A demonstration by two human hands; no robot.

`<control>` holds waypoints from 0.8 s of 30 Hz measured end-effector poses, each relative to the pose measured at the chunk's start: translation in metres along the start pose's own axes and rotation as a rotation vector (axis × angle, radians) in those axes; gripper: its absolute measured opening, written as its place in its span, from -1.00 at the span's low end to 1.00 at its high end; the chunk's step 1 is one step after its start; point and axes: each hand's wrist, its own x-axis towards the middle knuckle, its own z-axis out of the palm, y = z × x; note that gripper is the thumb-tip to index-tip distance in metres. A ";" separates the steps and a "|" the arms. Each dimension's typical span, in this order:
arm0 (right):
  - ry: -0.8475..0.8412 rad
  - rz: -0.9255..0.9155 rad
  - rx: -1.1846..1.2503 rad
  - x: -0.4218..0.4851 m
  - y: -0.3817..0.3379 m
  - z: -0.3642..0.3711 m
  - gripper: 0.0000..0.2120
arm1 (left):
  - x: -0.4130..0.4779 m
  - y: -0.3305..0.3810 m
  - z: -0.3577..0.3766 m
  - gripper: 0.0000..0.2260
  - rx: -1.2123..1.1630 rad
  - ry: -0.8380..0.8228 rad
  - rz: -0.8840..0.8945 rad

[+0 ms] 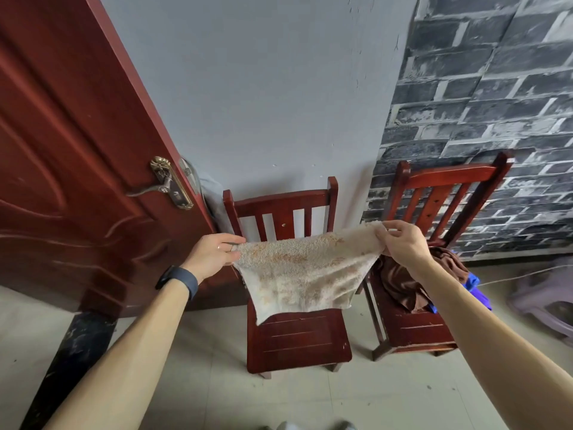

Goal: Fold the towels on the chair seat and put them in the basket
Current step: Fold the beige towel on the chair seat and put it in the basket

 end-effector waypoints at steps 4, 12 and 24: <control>0.044 -0.099 -0.242 -0.011 -0.007 -0.001 -0.80 | 0.003 -0.014 0.002 -0.76 0.240 0.149 0.035; -0.210 0.018 0.178 -0.014 -0.006 0.003 -0.68 | -0.012 -0.005 0.023 -0.71 -0.346 0.114 -0.173; -0.016 -0.368 -0.344 -0.020 0.025 0.017 -0.77 | -0.019 -0.033 0.036 -0.83 0.710 0.234 0.122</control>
